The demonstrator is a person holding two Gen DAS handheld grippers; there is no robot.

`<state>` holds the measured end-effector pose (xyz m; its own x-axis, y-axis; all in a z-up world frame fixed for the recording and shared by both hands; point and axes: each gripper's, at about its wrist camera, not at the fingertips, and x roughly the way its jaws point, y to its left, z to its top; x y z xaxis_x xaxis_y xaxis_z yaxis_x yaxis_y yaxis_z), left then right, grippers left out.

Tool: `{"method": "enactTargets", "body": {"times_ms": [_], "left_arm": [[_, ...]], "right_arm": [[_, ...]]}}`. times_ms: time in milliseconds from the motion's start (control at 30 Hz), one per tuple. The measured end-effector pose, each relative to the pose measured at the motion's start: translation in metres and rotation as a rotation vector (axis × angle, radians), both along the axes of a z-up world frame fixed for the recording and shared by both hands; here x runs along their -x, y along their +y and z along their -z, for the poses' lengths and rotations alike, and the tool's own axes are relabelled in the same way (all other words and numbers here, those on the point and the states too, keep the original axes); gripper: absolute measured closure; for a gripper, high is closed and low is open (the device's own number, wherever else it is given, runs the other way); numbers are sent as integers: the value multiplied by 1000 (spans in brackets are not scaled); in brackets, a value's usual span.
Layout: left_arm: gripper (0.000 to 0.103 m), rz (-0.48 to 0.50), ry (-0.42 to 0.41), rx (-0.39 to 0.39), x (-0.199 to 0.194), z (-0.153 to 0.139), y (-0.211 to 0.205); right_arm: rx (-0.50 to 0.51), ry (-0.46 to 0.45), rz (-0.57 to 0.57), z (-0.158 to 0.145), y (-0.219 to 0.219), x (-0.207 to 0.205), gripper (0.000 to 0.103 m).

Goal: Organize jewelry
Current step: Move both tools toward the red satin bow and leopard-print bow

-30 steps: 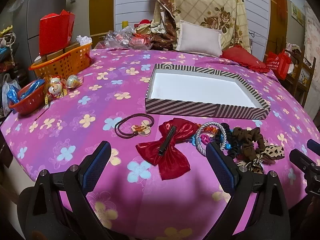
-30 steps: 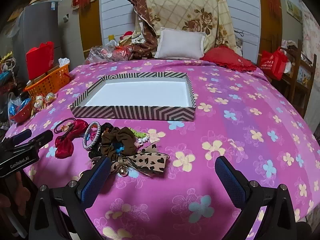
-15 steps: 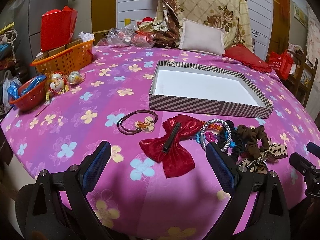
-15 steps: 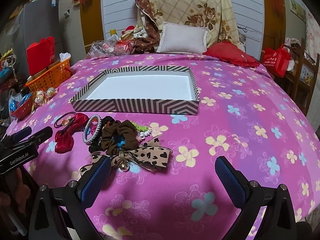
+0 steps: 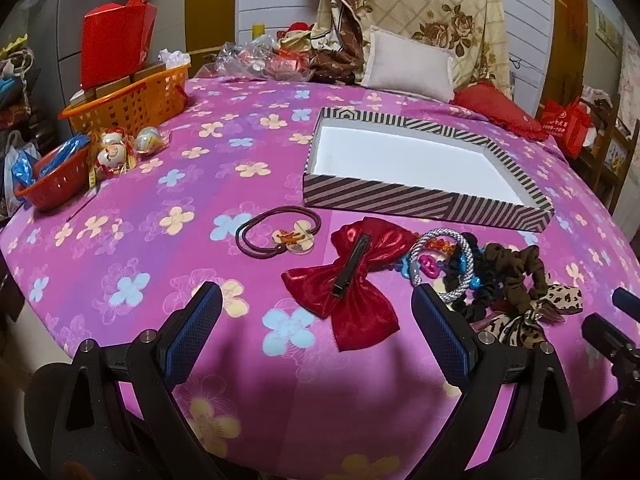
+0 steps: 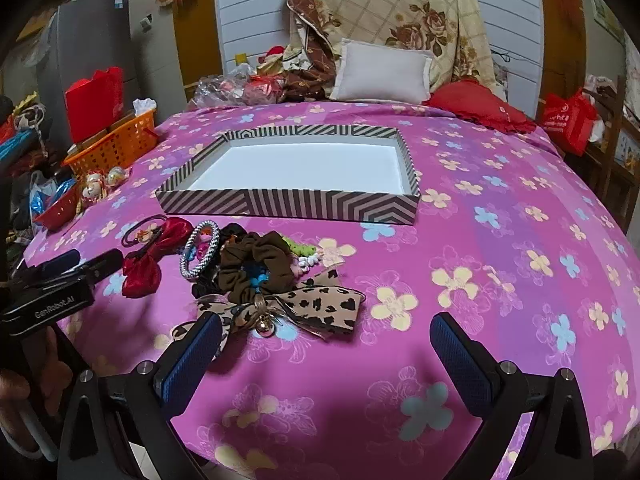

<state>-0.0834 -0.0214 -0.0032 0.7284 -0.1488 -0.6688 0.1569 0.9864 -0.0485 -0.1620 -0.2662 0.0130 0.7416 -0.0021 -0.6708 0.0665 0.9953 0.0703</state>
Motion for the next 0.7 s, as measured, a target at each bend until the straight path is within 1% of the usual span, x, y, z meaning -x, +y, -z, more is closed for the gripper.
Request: {"method": "enactTargets", "body": {"times_ms": [100, 467, 700], "left_arm": [[7, -3, 3, -10, 0, 1, -1], [7, -11, 18, -17, -3, 5, 0], [7, -6, 21, -42, -8, 4, 0]], "right_arm": [[-11, -13, -18, -1, 1, 0, 0], [21, -4, -70, -4, 13, -7, 0], [6, 8, -112, -2, 14, -16, 0]]}}
